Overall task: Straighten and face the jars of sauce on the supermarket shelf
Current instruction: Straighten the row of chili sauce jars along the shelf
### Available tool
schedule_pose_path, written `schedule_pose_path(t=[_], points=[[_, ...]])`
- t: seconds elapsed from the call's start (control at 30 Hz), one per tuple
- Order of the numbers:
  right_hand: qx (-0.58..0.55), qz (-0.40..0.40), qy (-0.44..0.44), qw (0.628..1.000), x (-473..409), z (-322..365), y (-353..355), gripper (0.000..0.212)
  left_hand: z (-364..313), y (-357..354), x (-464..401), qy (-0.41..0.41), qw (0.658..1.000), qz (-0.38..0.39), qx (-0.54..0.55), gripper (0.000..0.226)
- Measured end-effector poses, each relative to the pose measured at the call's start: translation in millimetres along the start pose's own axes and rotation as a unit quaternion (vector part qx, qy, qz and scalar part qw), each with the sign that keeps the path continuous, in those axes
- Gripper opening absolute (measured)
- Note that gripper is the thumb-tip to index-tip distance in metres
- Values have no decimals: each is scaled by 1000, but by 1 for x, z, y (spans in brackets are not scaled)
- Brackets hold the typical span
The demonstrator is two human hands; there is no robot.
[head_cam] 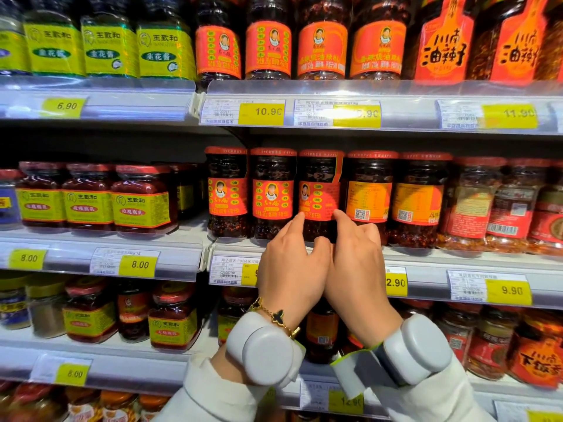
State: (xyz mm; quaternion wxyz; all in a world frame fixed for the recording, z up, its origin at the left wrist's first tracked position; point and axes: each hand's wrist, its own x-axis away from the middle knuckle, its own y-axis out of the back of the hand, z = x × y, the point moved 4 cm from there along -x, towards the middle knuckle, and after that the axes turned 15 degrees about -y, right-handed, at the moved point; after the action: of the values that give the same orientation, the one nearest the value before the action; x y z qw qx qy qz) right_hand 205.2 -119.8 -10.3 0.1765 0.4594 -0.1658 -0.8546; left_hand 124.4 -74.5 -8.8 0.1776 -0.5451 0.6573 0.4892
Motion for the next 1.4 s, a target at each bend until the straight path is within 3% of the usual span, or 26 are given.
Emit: schedule_pose_path(t=[0.2,0.47,0.63,0.83,0.97,1.1,1.23,1.4], points=[[15,12,-1,1000,4,1,3,39,-3,-5,-1,22,998,64,-12,63],[58,23,-3,998,0,6,3,38,-1,4,1,29,999,6,15,52],[77,6,17,997,2,8,5,29,-2,0,-2,22,999,46,-5,57],[130,36,29,990,1,14,6,23,-1,3,0,25,1000,19,-1,51],[130,19,22,991,0,18,7,8,2,5,-2,11,999,34,-26,57],[110,0,32,993,4,17,11,16,-1,-2,-4,2,996,86,-20,60],[205,53,51,976,-2,13,3,20,-1,2,-3,6,999,49,-11,52],[211,43,49,975,-2,13,0,18,1,4,-5,-1,999,39,-20,56]])
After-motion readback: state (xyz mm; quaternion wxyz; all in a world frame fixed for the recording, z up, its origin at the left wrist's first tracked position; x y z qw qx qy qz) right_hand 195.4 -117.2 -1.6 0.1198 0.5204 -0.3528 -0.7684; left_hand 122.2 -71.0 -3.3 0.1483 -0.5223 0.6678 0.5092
